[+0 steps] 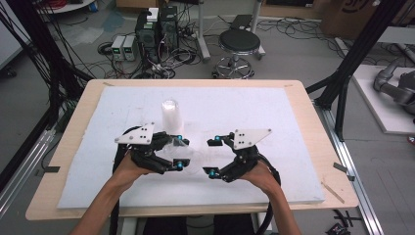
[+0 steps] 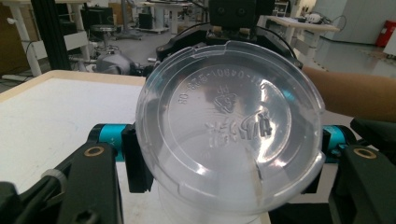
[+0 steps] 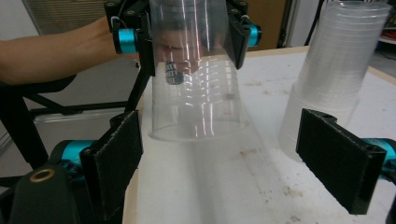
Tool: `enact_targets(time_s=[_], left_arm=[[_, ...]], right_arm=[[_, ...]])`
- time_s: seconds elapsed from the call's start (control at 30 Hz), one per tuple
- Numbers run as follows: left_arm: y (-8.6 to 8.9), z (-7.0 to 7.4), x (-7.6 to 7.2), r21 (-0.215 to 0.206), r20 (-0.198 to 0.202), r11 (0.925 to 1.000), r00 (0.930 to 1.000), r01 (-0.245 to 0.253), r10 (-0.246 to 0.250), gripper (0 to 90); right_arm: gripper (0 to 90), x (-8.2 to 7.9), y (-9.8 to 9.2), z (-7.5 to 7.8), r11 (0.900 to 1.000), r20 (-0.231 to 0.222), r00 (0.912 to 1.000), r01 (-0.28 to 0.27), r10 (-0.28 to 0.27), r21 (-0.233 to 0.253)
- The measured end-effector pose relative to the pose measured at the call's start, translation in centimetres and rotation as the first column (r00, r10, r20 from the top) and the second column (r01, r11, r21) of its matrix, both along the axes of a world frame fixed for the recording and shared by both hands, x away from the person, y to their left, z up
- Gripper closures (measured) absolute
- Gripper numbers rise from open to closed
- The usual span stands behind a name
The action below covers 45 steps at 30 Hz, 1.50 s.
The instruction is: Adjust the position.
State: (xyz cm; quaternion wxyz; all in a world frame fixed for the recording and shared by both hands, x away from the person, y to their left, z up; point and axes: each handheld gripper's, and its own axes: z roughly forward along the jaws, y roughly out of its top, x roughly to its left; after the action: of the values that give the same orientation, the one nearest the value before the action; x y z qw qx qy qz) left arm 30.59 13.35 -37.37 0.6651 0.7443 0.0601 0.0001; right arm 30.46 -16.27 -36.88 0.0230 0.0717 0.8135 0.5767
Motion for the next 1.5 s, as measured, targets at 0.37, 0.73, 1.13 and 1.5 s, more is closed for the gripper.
enact_targets(time_s=[0.37,0.73,1.13,1.5], left_arm=[[-1.5,0.7,-0.1,-0.005,0.016,0.9997,0.9996,0.024,-0.023,37.6],[-2.0,0.9,-0.3,-0.011,0.022,0.9993,0.9992,0.035,-0.035,37.6],[-2.1,0.8,-0.3,-0.008,0.026,0.9995,0.9992,0.029,-0.029,27.1],[-1.8,1.0,-0.4,0.014,0.034,0.9999,0.9994,0.004,-0.005,8.0]], right_arm=[[14.6,-0.1,2.4,-0.3,0.999,0.011,0.9986,-0.052,0.052,0.002],[17.6,-0.4,3.4,-0.4,0.997,0.022,0.9968,-0.077,0.077,-0.004],[30.9,-0.3,3.4,-0.4,0.997,0.048,0.9961,-0.074,0.074,-0.006],[31.0,-0.2,3.2,-0.6,0.998,0.031,0.9976,-0.062,0.062,-0.018]])
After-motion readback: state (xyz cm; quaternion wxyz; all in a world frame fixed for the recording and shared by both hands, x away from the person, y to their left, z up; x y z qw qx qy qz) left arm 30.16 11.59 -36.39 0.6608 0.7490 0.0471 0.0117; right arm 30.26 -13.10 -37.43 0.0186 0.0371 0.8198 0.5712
